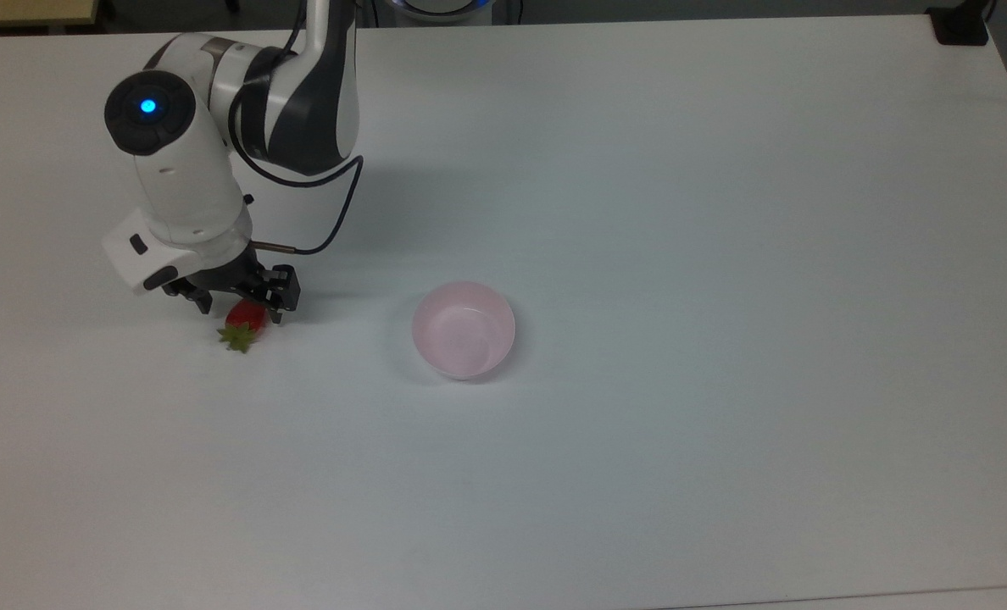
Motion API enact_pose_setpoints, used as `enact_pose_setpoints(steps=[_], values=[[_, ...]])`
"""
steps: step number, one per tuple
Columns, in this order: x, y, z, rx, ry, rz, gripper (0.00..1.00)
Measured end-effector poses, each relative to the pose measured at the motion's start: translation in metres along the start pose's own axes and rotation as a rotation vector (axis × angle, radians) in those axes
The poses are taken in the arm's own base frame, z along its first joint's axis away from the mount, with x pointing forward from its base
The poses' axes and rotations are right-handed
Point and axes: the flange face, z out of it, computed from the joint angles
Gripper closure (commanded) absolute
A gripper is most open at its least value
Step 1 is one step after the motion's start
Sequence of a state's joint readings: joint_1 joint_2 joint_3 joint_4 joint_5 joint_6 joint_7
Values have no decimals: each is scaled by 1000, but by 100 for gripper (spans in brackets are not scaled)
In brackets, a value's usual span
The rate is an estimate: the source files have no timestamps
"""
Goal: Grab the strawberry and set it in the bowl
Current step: 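Lift the strawberry and carry it over the pink bowl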
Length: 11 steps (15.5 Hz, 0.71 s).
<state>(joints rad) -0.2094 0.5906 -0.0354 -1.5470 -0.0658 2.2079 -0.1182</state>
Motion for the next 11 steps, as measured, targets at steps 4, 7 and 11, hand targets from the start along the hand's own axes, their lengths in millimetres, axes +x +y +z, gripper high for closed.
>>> enact_pose_setpoints(steps=[4, 7, 11], values=[[4, -10, 4, 4, 22, 37, 65], [8, -10, 1, 3, 49, 72, 73], [14, -10, -15, 1, 80, 73, 73]])
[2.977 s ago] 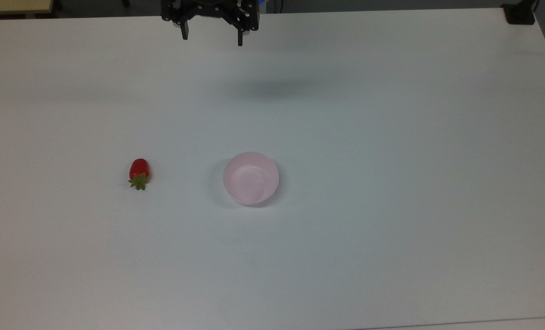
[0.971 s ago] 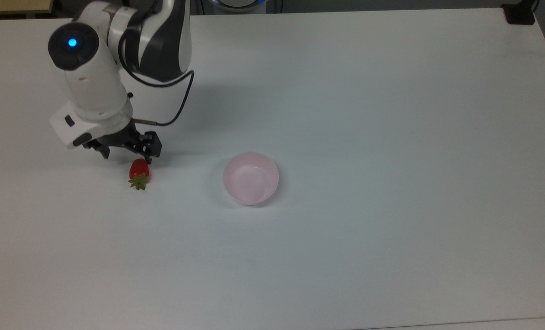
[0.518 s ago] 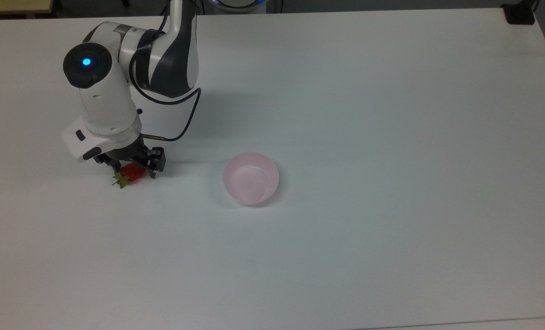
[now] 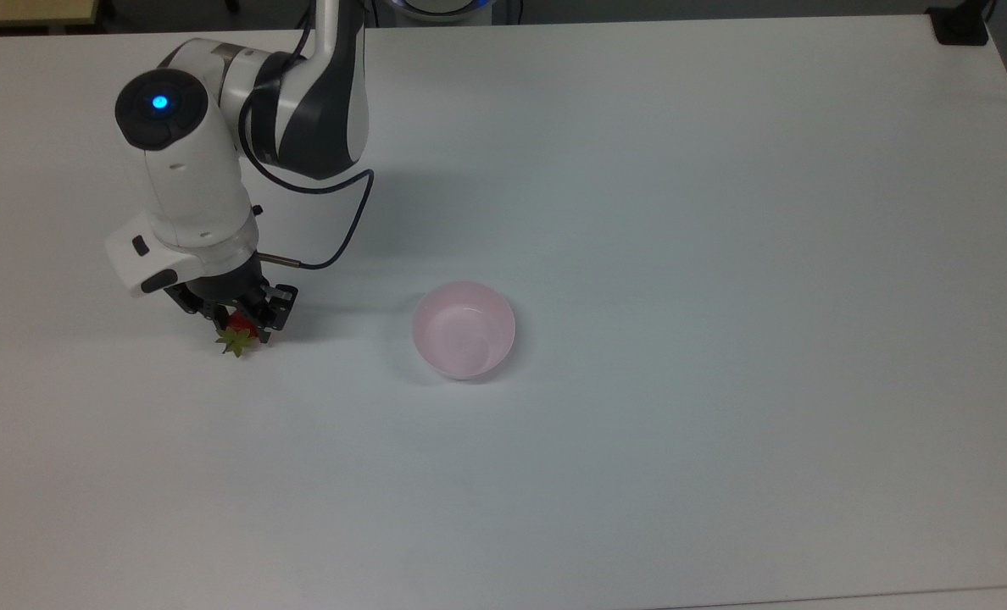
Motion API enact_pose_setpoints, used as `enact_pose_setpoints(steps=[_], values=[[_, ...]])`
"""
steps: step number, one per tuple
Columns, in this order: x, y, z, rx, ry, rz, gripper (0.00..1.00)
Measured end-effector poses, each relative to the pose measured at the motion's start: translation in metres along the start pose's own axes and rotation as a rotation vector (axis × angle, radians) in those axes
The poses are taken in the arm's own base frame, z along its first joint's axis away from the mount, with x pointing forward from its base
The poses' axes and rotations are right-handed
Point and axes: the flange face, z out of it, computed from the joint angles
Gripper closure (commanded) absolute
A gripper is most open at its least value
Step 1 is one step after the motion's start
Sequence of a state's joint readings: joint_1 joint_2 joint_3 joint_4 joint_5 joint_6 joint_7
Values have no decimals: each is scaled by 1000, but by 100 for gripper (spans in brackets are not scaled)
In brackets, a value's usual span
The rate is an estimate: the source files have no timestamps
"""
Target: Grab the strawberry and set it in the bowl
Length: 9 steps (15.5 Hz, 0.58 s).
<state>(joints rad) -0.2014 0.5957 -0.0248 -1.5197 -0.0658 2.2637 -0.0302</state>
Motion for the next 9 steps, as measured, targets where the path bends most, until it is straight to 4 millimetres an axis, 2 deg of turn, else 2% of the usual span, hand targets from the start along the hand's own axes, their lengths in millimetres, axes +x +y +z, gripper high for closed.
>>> enact_pose_setpoints(steps=[1, 3, 7, 9], values=[[2, -4, -9, 3, 7, -5, 73], [2, -30, -30, 16, -9, -40, 73], [-5, -119, -73, 37, -27, -127, 73], [-10, -152, -82, 42, -24, -102, 73]])
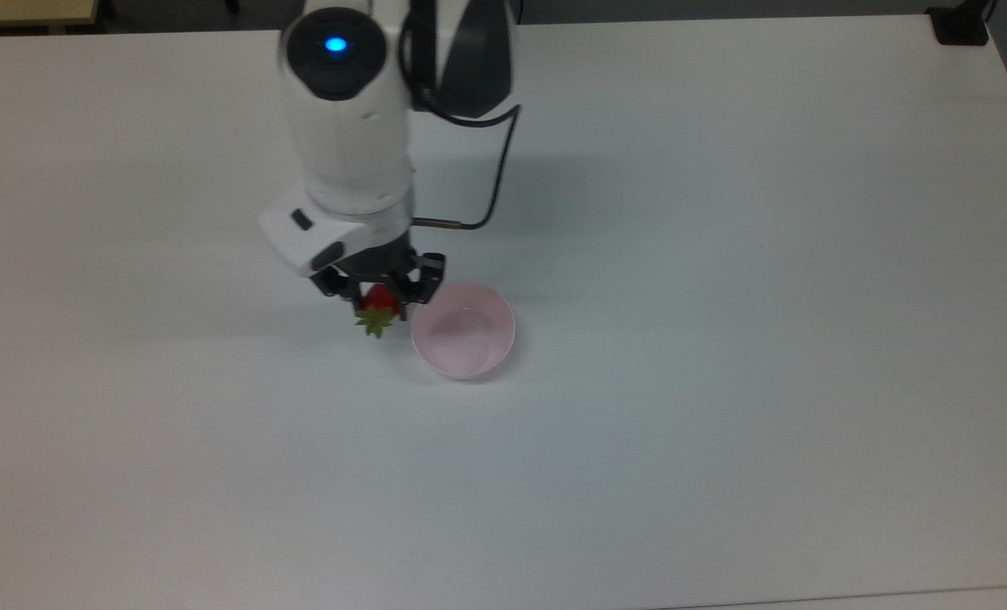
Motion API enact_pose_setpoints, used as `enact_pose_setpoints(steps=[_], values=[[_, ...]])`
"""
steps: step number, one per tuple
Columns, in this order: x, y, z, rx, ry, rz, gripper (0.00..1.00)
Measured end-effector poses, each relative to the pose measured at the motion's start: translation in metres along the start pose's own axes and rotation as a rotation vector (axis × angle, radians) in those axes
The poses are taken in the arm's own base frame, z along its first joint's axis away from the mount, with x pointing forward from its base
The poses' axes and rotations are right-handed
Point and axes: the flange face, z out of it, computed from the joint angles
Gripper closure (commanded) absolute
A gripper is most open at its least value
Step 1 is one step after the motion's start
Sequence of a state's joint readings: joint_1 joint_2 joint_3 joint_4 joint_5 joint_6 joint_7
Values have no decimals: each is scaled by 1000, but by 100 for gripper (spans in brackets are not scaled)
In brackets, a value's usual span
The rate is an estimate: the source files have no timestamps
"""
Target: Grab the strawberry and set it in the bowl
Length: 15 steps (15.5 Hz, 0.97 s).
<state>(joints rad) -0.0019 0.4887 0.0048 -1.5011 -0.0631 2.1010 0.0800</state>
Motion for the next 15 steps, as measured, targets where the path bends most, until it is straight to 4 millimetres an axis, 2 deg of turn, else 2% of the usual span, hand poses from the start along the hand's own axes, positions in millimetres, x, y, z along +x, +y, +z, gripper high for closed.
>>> enact_pose_setpoints(steps=[1, 3, 6, 7, 8, 9, 11, 15], values=[[-2, -19, 1, 3, -3, 5, 73], [-5, -36, 6, 4, -12, 1, 71], [-6, -46, 21, 3, -34, -6, 67], [-7, -49, 26, 3, -41, -10, 59], [-8, -53, 30, 3, -47, -16, 45], [-9, -57, 34, 3, -52, -22, 22], [-10, -65, 36, 3, -55, -33, 1], [-12, -86, 31, 7, -48, -61, 0]])
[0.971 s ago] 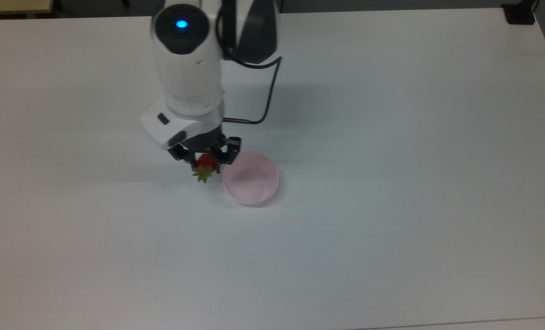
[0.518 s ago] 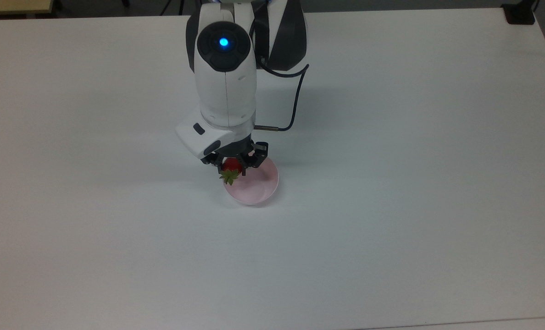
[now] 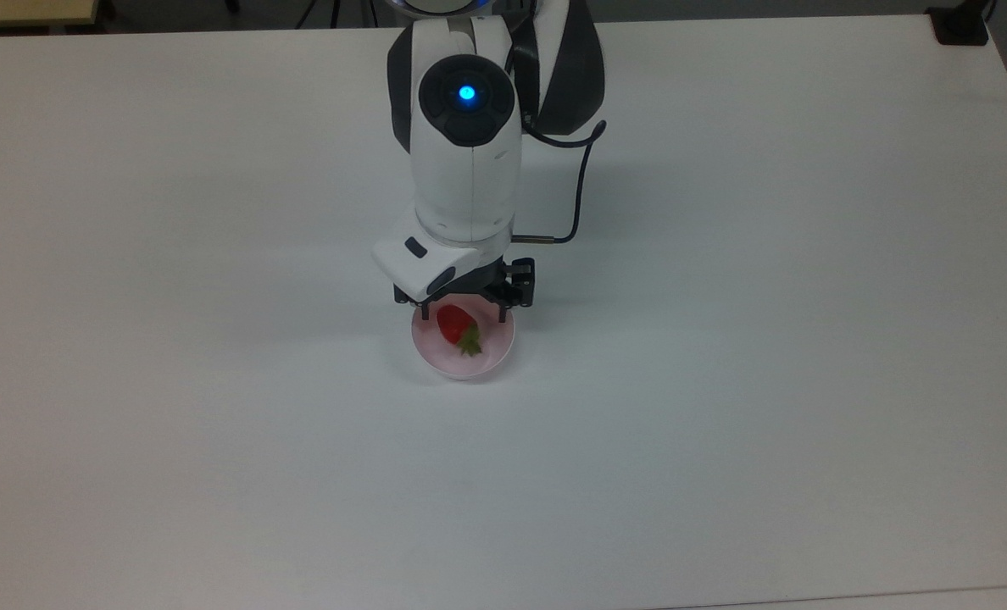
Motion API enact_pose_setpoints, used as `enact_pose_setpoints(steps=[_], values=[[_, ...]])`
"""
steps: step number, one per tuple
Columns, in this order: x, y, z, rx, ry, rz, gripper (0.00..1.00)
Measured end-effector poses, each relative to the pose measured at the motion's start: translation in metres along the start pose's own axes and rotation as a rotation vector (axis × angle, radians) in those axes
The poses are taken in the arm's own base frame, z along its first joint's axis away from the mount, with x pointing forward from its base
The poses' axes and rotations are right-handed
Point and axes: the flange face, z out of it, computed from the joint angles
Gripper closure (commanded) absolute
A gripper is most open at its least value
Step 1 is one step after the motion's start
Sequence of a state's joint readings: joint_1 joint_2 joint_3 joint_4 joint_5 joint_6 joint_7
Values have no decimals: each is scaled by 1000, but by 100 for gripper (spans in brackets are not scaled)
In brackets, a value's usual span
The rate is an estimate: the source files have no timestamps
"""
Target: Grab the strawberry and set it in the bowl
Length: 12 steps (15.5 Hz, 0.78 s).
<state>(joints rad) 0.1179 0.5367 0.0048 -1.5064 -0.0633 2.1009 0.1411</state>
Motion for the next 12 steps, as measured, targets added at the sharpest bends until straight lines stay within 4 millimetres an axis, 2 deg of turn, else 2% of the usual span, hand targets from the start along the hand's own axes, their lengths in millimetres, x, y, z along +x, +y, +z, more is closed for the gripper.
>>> enact_pose_setpoints(steps=[2, 4, 7, 10, 12], values=[[1, -1, -10, 1, 13, 2, 0], [-3, 4, -34, -4, 5, 15, 0], [-20, 18, -98, -15, -20, 64, 0], [-49, 46, -167, -27, -45, 107, 0], [-69, 61, -200, -31, -69, 130, 0]])
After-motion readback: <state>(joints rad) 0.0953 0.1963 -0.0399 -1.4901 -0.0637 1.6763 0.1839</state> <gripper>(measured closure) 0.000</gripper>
